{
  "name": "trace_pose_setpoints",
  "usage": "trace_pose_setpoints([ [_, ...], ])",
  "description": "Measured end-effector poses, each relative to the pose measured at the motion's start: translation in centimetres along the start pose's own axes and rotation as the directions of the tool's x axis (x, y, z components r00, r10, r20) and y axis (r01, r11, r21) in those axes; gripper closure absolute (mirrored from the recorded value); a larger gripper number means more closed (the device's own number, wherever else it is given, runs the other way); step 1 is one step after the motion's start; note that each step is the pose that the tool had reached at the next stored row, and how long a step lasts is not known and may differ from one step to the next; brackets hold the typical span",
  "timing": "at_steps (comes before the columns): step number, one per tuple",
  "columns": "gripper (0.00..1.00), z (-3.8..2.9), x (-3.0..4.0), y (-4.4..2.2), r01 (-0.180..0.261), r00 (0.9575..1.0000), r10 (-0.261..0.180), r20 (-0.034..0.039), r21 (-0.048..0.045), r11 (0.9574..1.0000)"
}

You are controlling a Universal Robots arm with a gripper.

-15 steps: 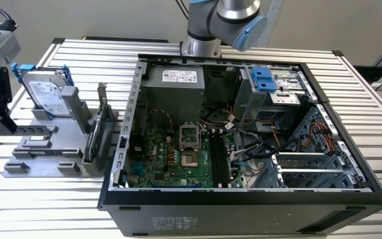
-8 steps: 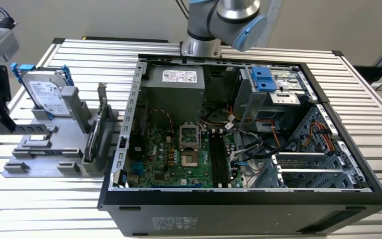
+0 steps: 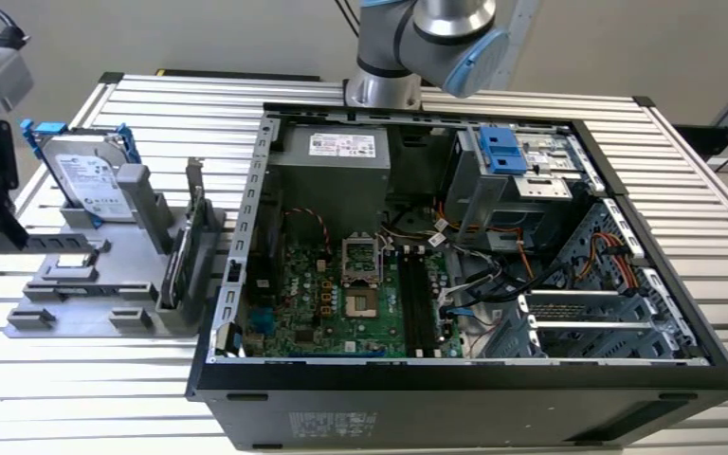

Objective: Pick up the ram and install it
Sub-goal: 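Pick up the ram and move it above insertion slot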

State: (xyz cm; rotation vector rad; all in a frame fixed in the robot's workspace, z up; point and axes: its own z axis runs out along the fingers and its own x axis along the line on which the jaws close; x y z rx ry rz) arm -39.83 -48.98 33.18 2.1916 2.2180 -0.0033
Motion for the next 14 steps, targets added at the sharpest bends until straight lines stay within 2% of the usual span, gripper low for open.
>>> trace_pose_setpoints([
  [14, 1.00, -0.58, -0.01, 0.01, -0.001, 1.0000, 0.001, 0.0001, 0.0001, 1.0000],
])
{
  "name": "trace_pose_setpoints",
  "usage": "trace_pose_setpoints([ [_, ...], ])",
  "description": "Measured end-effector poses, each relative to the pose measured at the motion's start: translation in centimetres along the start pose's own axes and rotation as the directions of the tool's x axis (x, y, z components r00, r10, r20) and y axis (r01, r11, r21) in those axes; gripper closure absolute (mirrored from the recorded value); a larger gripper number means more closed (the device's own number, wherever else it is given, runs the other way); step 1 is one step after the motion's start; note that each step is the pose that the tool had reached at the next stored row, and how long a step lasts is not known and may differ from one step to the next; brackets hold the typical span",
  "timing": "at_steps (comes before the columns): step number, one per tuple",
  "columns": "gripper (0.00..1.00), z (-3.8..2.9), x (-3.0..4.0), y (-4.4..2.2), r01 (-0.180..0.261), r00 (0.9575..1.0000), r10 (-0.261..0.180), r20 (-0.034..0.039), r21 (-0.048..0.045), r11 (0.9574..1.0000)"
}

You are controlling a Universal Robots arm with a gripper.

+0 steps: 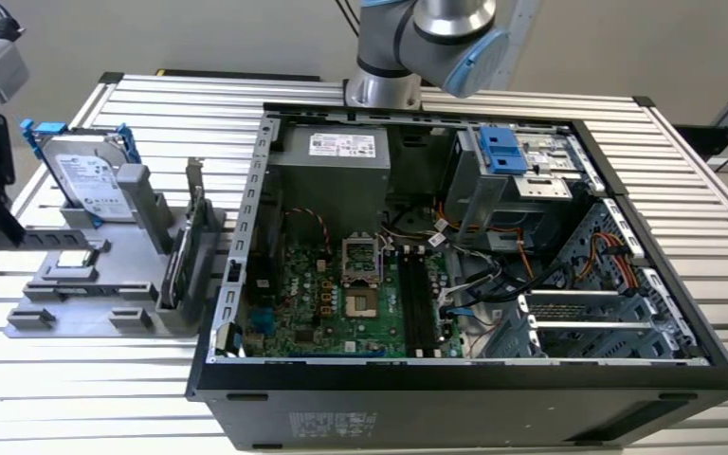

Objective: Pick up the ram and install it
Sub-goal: 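Pick up the ram and move it above insertion slot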

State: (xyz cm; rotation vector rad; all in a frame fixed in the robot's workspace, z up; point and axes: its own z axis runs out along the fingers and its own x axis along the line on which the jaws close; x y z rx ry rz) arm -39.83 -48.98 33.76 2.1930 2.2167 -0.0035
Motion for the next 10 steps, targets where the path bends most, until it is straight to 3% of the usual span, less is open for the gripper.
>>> trace_pose_setpoints([
  [10, 1.00, -0.52, -0.01, 0.02, -0.001, 1.0000, 0.001, 0.0000, 0.0000, 1.0000],
])
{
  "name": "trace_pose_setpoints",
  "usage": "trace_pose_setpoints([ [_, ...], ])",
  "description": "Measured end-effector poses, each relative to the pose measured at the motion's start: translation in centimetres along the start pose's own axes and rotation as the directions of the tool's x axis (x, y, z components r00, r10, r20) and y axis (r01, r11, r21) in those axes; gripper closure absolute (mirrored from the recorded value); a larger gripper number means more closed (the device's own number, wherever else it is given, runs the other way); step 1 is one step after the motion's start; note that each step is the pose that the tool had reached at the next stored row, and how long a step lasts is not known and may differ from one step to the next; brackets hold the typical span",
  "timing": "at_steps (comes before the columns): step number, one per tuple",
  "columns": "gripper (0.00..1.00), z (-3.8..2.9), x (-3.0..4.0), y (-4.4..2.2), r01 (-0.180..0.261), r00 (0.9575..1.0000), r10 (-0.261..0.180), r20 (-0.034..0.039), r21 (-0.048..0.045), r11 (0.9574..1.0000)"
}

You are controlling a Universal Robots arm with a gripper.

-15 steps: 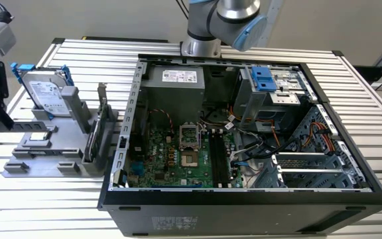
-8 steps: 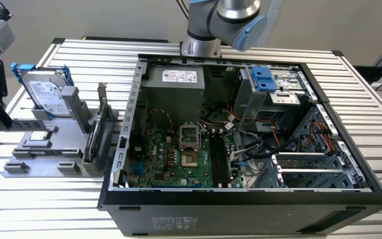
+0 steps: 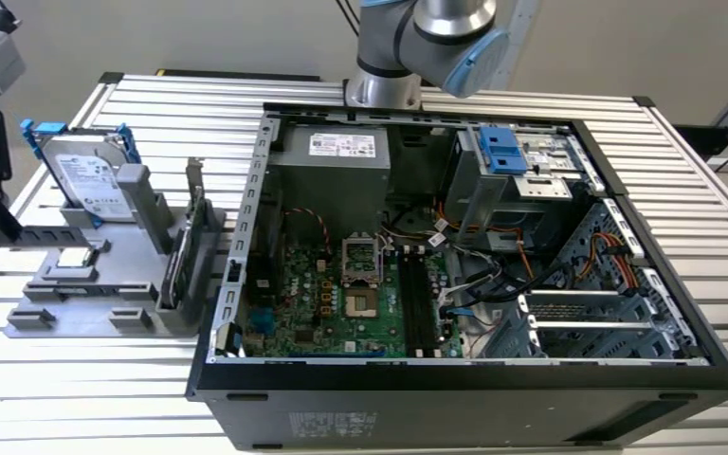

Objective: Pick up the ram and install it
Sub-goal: 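Pick up the ram and move it above insertion slot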

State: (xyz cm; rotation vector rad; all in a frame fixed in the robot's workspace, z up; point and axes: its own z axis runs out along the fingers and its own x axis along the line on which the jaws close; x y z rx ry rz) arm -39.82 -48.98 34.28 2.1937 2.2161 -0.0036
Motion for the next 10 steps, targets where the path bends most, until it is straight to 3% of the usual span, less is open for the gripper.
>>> trace_pose_setpoints([
  [10, 1.00, -0.47, 0.00, 0.00, 0.000, 1.0000, 0.000, -0.0001, -0.0001, 1.0000],
])
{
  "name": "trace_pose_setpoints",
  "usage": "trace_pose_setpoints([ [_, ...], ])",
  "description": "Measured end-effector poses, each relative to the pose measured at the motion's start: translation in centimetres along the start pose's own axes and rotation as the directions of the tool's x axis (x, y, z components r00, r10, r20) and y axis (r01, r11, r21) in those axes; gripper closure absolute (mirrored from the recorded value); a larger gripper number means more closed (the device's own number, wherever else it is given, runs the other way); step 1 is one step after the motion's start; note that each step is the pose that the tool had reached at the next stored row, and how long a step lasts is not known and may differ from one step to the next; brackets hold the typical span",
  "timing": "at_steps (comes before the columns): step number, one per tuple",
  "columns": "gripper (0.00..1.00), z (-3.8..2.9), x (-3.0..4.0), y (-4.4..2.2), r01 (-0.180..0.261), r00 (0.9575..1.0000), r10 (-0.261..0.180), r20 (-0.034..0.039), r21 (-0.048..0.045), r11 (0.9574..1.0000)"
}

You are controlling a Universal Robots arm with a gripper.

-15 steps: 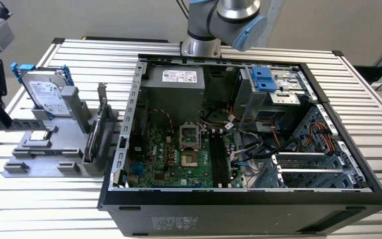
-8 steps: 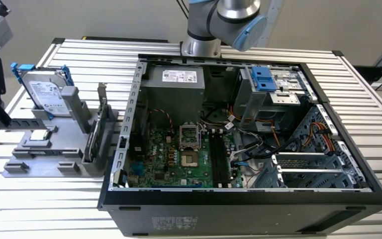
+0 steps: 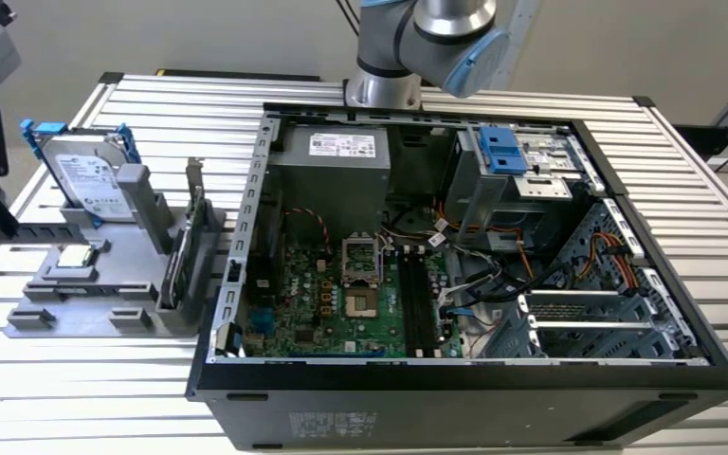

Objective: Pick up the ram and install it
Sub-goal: 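Pick up the ram and move it above insertion slot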

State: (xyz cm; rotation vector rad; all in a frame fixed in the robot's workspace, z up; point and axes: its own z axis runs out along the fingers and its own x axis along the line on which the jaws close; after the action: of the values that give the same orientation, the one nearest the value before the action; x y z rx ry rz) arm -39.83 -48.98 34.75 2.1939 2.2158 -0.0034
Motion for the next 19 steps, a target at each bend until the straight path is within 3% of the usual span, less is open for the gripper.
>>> trace_pose_setpoints([
  [19, 1.00, -0.95, -0.01, 0.01, 0.000, 1.0000, 0.000, 0.0001, 0.0001, 1.0000],
])
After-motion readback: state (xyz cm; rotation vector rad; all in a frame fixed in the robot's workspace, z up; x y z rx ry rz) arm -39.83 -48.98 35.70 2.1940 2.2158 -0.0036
